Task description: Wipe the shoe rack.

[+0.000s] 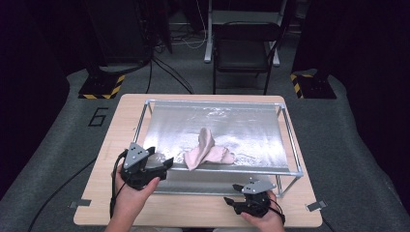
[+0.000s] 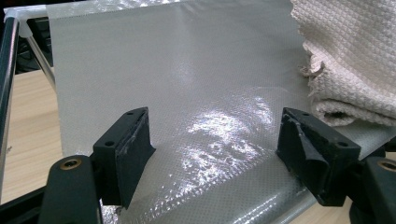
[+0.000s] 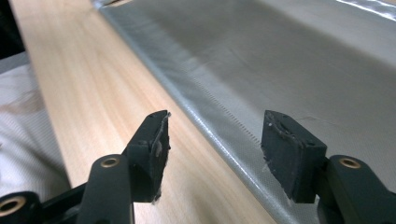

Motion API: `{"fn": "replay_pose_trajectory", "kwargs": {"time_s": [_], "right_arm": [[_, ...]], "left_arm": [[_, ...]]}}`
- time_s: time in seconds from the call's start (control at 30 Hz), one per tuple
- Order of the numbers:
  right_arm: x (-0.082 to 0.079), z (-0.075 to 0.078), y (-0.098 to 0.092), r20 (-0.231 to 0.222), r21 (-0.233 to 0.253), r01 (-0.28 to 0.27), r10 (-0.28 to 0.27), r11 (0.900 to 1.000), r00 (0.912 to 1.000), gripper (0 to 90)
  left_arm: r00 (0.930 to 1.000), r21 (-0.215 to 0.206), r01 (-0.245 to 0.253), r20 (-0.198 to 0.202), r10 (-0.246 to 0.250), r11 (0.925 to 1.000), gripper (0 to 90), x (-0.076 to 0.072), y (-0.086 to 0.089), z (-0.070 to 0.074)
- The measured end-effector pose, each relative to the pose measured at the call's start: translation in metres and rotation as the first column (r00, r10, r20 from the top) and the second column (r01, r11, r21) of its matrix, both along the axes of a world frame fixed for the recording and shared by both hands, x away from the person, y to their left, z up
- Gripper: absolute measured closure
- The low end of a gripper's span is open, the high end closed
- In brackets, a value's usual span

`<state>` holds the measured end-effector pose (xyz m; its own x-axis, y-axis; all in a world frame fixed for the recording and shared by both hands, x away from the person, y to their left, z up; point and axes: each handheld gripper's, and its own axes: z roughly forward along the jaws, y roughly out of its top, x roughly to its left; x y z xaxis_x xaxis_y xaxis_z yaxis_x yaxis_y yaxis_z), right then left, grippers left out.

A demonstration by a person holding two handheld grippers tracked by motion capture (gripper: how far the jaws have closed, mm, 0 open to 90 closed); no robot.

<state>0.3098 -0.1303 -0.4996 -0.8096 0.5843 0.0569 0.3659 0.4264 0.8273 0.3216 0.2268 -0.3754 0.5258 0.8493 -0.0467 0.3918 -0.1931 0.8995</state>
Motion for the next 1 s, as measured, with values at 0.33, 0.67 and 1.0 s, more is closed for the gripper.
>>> {"fn": "replay_pose_trajectory", "kwargs": {"time_s": [0.33,0.67,1.0], "right_arm": [[-0.005,0.018,-0.002,-0.014,-0.02,-0.122,0.121,0.992,0.9925,44.9],[-0.012,0.051,0.002,-0.024,-0.008,-0.216,0.216,0.976,0.9762,44.7],[-0.013,0.086,0.009,-0.052,-0.016,-0.269,0.268,0.963,0.9621,46.4]], "left_arm": [[1.0,0.0,0.002,0.002,-0.002,1.0,25.5,0.0,0.0,0.0],[1.0,-0.005,-0.006,0.001,0.006,1.0,25.5,-0.002,0.0,0.0],[1.0,0.001,-0.001,-0.001,0.001,1.0,25.5,-0.002,0.001,0.0]]}}
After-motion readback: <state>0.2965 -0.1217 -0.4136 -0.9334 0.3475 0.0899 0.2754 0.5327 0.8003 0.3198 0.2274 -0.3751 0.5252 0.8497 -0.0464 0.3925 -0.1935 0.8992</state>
